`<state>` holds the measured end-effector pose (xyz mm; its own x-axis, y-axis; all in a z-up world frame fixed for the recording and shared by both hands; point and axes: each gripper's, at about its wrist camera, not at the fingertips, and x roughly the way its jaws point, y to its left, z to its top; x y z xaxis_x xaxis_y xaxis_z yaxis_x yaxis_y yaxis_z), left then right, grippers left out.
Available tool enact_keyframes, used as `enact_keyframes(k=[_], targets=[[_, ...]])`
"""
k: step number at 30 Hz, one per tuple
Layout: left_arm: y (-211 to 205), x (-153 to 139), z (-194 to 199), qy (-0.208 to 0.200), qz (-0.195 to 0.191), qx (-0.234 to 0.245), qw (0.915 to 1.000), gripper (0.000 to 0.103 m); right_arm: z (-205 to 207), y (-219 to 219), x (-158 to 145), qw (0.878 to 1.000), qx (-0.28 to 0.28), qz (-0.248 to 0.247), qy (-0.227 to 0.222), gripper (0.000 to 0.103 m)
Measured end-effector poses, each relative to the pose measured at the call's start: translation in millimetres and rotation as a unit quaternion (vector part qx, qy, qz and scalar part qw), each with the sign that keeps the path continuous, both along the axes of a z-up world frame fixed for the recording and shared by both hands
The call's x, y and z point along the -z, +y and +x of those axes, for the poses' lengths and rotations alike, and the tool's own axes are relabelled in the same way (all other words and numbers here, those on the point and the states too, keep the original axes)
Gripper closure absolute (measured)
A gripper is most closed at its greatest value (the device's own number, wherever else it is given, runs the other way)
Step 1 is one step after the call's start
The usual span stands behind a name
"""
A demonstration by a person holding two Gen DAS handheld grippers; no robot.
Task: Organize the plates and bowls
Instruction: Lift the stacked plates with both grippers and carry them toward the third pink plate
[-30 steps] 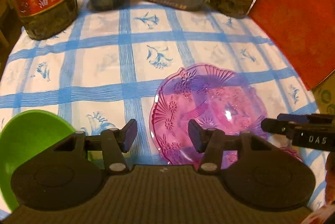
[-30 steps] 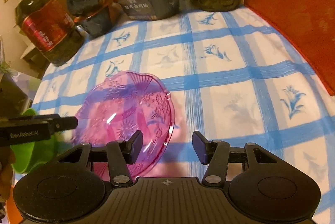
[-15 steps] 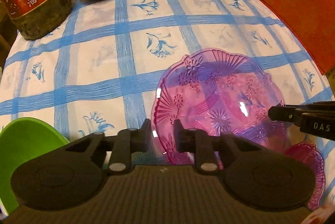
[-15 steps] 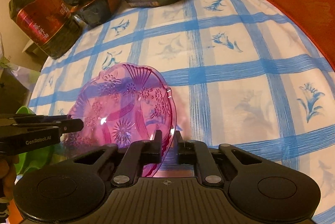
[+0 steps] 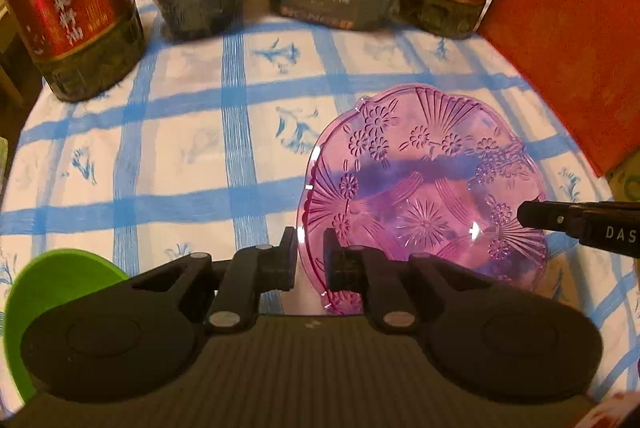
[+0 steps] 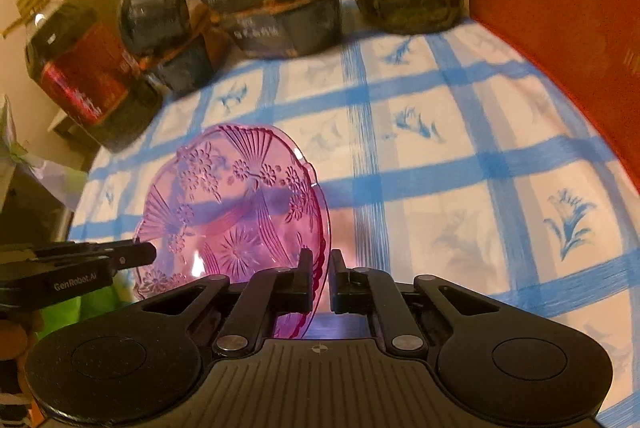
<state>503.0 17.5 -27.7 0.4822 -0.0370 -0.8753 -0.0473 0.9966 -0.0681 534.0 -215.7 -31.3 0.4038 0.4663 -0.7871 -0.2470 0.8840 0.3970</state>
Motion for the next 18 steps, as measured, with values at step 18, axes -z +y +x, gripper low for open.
enact_keyframes(k=[18], targets=[[-56, -65, -90, -0.020, -0.038, 0.028, 0.9987, 0.092, -92, -59, -61, 0.999, 0.008, -0.027, -0.017, 0.095]])
